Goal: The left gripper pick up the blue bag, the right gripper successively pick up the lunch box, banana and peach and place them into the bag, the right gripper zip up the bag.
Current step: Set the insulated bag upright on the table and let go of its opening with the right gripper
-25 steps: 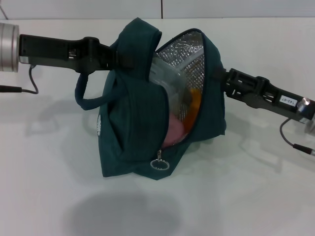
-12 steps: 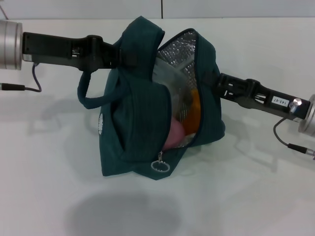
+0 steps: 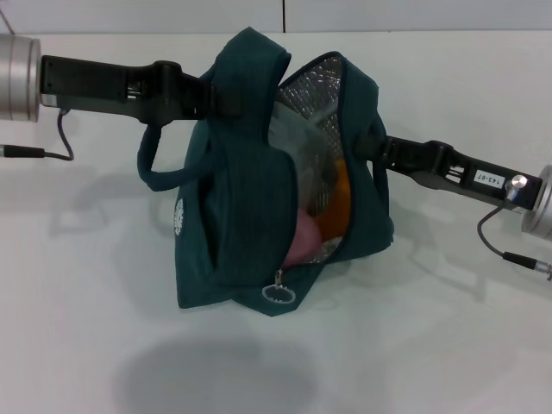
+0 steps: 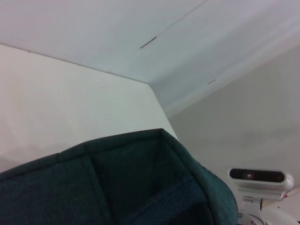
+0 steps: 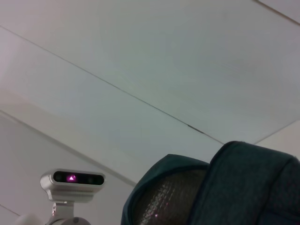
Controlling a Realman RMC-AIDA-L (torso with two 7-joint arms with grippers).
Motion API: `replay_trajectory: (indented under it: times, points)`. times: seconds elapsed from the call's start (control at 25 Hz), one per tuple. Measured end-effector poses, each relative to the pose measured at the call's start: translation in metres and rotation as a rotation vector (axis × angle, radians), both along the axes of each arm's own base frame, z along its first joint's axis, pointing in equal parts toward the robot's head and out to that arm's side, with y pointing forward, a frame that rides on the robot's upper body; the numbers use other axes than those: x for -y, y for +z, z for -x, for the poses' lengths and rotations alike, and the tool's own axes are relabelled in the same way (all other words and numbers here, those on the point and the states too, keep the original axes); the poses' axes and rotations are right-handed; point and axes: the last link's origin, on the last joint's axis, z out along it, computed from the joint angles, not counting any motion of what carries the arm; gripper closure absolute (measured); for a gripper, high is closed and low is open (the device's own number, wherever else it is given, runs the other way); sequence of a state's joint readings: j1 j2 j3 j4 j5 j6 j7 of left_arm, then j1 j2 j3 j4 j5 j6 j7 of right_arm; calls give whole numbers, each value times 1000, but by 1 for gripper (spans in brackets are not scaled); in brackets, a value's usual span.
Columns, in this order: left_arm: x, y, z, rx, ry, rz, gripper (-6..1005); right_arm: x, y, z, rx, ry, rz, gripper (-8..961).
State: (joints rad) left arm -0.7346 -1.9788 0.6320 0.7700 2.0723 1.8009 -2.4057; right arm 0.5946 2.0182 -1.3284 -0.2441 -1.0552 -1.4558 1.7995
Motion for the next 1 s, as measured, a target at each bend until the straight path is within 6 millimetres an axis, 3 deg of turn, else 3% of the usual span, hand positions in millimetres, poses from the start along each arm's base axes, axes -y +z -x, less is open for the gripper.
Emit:
replay_trajectory:
  times: [0.2, 0.44, 0.64, 1.0]
  points:
    - [0, 0, -1, -1, -2, 0, 960, 1, 1, -2, -2, -6, -3, 728]
    - [0, 0, -1, -1, -2, 0, 959, 1, 2, -3, -4, -10, -10, 879]
    - [0, 0, -1, 1, -1, 3, 959, 5, 7, -5, -27, 11, -36, 930]
    - [1, -9, -13, 25, -27, 37, 959, 26, 37, -17, -138, 61, -151, 935]
